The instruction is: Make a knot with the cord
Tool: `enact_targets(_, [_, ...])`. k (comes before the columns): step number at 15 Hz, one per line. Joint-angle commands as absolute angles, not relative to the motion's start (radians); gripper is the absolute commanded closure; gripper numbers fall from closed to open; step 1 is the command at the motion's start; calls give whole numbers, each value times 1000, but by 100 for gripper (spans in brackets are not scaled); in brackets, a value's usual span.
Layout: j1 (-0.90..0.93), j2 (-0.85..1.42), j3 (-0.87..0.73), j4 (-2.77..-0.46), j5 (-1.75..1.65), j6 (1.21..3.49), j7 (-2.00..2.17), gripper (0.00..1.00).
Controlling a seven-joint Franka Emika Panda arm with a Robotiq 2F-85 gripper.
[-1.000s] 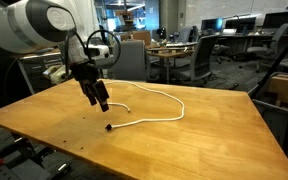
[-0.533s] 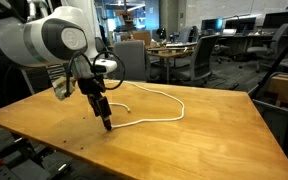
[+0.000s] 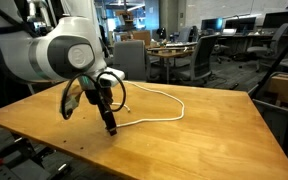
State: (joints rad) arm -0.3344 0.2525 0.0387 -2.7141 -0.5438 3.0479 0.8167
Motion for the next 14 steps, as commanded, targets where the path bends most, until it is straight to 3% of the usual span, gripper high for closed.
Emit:
enact_targets(1, [-249,268,-52,-2710,-610,3153,893,10])
enact_targets(3, [-191,266,-46,-2652,-601,3123,905,34])
enact_targets(4, [-178,273,-39,-2638,-601,3122,896,36])
enact_targets(7, [-123,283,-41,-2616,-601,3103,887,62])
enact_targets(8, [-117,289,-40,-2616,-602,3094,873,33])
enact_targets(9, [-86,285,-73,-2611,-637,3072,861,23])
enact_targets(10, [-91,283,-75,-2614,-661,3064,828,23])
enact_targets(11, [-112,278,-41,-2631,-613,3083,859,42])
enact_targets(14, [-104,283,-59,-2629,-643,3075,843,22])
